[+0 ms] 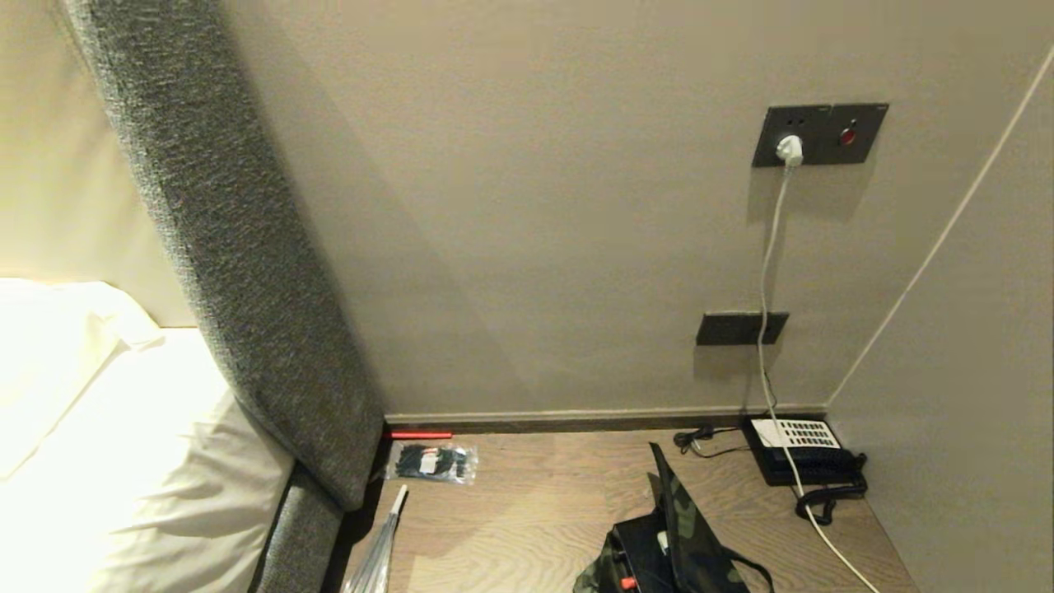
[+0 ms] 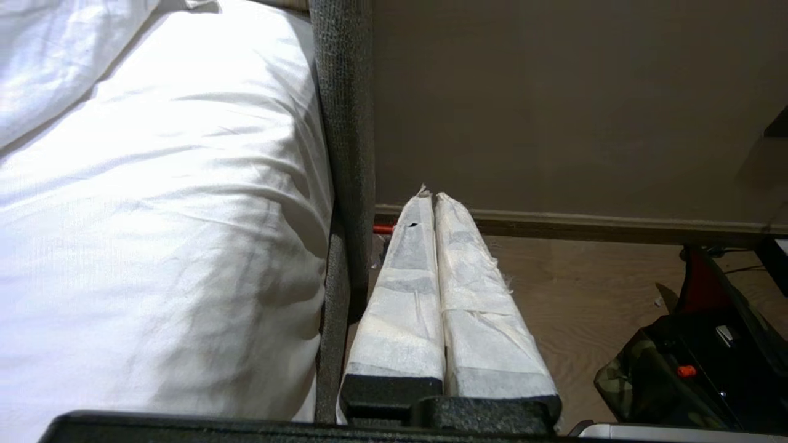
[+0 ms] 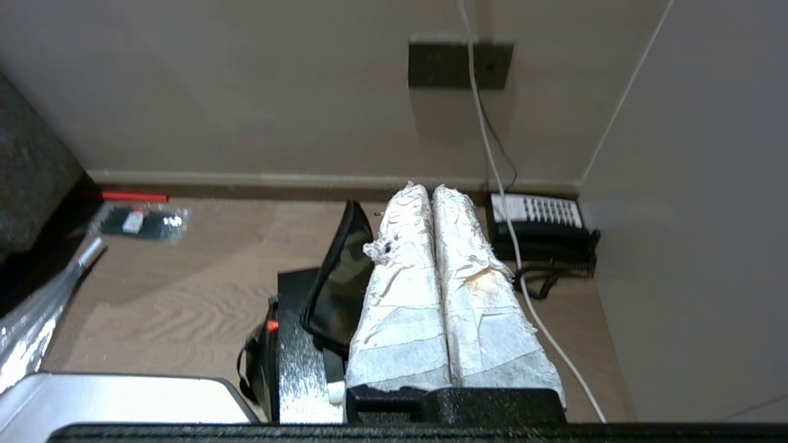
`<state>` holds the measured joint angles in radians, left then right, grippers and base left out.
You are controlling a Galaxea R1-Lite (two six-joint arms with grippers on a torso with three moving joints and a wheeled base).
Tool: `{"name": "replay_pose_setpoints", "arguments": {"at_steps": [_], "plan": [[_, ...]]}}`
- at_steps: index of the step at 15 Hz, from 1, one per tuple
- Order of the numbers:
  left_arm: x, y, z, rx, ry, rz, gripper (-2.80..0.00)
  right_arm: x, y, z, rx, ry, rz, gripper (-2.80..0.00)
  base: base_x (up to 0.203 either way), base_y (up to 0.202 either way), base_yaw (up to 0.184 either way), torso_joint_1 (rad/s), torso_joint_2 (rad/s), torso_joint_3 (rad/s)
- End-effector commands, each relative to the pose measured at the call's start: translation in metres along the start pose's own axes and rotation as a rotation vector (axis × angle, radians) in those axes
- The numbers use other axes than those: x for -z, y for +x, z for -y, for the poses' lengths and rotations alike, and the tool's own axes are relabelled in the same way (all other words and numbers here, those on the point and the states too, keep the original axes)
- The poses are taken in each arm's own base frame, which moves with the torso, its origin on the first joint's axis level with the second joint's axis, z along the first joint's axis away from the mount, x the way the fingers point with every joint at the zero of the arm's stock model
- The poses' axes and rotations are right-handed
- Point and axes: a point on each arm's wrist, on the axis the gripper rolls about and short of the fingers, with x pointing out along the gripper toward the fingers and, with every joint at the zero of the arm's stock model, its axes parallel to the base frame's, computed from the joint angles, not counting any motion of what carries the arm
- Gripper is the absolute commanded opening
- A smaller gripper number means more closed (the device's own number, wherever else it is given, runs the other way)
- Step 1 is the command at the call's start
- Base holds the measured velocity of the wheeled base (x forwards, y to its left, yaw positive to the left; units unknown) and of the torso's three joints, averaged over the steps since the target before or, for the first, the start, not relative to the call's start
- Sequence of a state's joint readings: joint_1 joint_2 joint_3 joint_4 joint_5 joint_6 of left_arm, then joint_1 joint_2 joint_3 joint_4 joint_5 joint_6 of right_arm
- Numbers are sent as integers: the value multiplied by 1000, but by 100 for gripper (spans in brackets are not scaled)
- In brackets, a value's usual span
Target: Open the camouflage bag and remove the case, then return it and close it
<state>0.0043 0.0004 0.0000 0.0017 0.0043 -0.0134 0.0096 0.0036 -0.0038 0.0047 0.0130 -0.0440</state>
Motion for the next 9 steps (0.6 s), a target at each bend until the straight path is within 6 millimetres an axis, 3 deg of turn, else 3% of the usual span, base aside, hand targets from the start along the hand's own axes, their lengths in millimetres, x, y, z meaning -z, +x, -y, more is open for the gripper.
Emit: {"name": "replay_pose_setpoints", "arguments": {"at_steps": [1,4,9], "plan": [[0,0,0,-1,0,-1,-280,0,0,0,-1,-3,1,-280,0,0,0,2,2,198],[0,0,0,-1,1,1,-280,0,0,0,-1,0,0,-280,0,0,0,4,2,194],[0,0,0,-1,1,1,-280,0,0,0,-1,-1,-2,-280,0,0,0,0,2,36]]}}
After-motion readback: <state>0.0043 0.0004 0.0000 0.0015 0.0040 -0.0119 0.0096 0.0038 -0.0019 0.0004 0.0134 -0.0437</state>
